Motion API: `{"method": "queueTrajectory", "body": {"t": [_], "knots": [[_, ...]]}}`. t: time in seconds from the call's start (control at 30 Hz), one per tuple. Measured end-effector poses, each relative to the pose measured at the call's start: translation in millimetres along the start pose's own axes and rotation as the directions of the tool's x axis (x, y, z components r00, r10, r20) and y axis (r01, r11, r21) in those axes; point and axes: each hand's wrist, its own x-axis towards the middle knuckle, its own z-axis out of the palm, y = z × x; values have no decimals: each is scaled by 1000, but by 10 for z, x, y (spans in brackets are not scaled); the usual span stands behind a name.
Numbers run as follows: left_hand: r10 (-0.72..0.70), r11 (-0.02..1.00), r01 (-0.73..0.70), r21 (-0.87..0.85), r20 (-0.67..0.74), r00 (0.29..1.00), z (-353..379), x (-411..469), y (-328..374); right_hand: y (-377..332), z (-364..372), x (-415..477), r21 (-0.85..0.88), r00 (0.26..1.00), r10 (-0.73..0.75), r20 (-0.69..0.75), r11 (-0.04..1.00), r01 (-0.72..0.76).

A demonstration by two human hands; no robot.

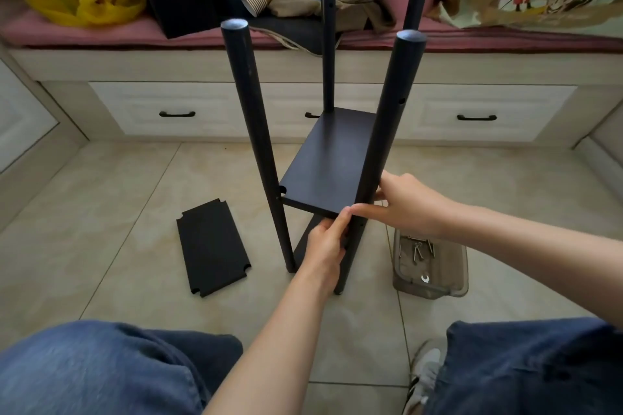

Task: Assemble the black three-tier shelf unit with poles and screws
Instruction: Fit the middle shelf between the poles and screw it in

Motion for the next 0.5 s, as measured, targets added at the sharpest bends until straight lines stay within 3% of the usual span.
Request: {"method": "queueTrajectory", "body": {"t": [0.3, 0.5], "knots": [[21, 1000, -21, -6, -14, 1000, -49, 99, -96, 40, 52, 73, 109, 999, -13, -46, 994, 18], [-4, 996, 7, -94, 24, 1000, -72, 158, -118, 57, 11, 89, 56, 999, -33, -1, 998, 33]]}}
